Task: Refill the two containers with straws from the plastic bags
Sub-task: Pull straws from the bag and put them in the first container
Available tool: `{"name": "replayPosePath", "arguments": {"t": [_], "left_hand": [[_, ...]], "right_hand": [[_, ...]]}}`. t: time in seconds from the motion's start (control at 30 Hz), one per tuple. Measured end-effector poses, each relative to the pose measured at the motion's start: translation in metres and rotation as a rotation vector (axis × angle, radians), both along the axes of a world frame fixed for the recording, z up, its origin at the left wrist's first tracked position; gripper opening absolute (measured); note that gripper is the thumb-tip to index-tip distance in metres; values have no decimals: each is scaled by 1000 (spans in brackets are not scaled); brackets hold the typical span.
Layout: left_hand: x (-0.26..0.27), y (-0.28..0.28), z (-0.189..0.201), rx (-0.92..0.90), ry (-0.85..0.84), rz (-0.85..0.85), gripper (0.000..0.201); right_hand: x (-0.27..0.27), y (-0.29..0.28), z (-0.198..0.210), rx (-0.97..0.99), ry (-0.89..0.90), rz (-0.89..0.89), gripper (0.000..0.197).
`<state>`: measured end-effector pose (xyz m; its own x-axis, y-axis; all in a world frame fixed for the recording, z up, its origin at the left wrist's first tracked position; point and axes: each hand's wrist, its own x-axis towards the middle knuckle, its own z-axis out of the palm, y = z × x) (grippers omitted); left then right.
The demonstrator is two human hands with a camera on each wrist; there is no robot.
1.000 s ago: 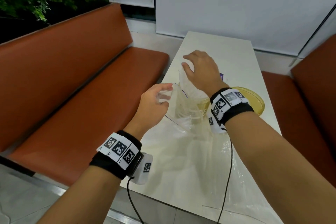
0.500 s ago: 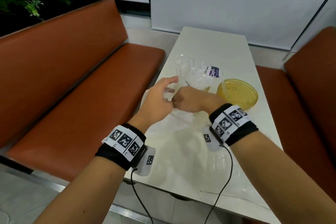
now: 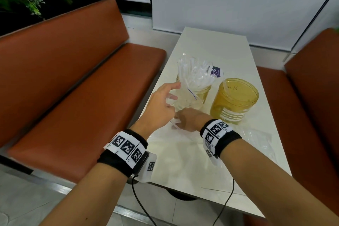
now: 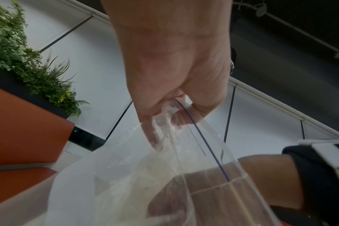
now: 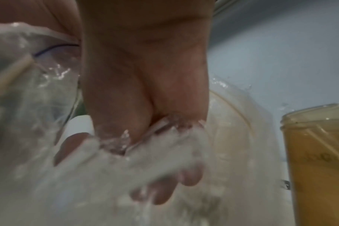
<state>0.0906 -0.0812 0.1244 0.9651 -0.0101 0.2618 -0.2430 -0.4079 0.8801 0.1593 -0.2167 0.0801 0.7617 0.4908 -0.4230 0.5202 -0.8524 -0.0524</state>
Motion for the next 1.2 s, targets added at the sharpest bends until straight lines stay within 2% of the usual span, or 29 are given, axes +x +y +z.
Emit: {"name": "replayPosePath", "arguments": {"t": [0.1, 0.2, 0.27, 0.33, 0.43, 0.47, 0.53, 0.6, 0.67, 0.73, 0.77, 0.87, 0.93, 1.0, 1.03, 1.13, 1.17, 1.2], "left_hand": [[-1, -2, 0, -26, 49, -14, 74], [-1, -3, -5, 42, 64, -41, 65], [0, -3, -10, 152, 79, -73, 74], [-1, -5, -15, 293, 88, -88, 87], [-3, -15, -21, 410, 81, -40, 91], [-3, -18, -23, 409, 63, 2, 86], [0, -24, -26, 374, -9, 126, 60], [4, -27, -27, 326, -74, 204, 30], [9, -28, -27, 309, -93, 208, 16], [13, -28, -28, 304, -81, 235, 14], [15, -28, -29, 289, -66, 253, 20], [21, -26, -29, 215, -57, 295, 41], [24, -27, -26, 143, -57, 298, 36], [29, -27, -28, 69, -75, 299, 26], [30, -27, -30, 32, -78, 309, 25], [33, -22, -32, -27, -87, 359, 23], [34, -21, -31, -18, -87, 372, 20], [34, -19, -28, -1, -82, 377, 16]], "right_hand": [[0, -4, 10, 43, 29, -19, 38], [-1, -8, 29, 16, 25, -18, 32], [-3, -10, 47, 5, -4, -5, 27], [-7, -13, 69, 34, -32, 12, 30], [-13, -17, 103, 82, -51, 20, 35], [-15, -17, 112, 79, -65, 24, 31], [-20, -17, 125, 79, -113, 39, 27], [-23, -14, 134, 115, -184, 41, 30], [-25, -13, 145, 191, -258, 28, 40], [-23, -16, 157, 320, -363, -9, 60], [-21, -19, 162, 443, -418, -48, 68], [-16, -15, 158, 929, -492, -173, 66], [-17, 1, 140, 1045, -447, -162, 57], [-17, 16, 122, 1127, -405, -145, 31], [-16, 21, 118, 1222, -385, -176, 29], [-11, 24, 111, 1521, -289, -412, 65], [-12, 26, 109, 1537, -204, -474, 69], [-13, 29, 103, 1529, -100, -496, 64]]}}
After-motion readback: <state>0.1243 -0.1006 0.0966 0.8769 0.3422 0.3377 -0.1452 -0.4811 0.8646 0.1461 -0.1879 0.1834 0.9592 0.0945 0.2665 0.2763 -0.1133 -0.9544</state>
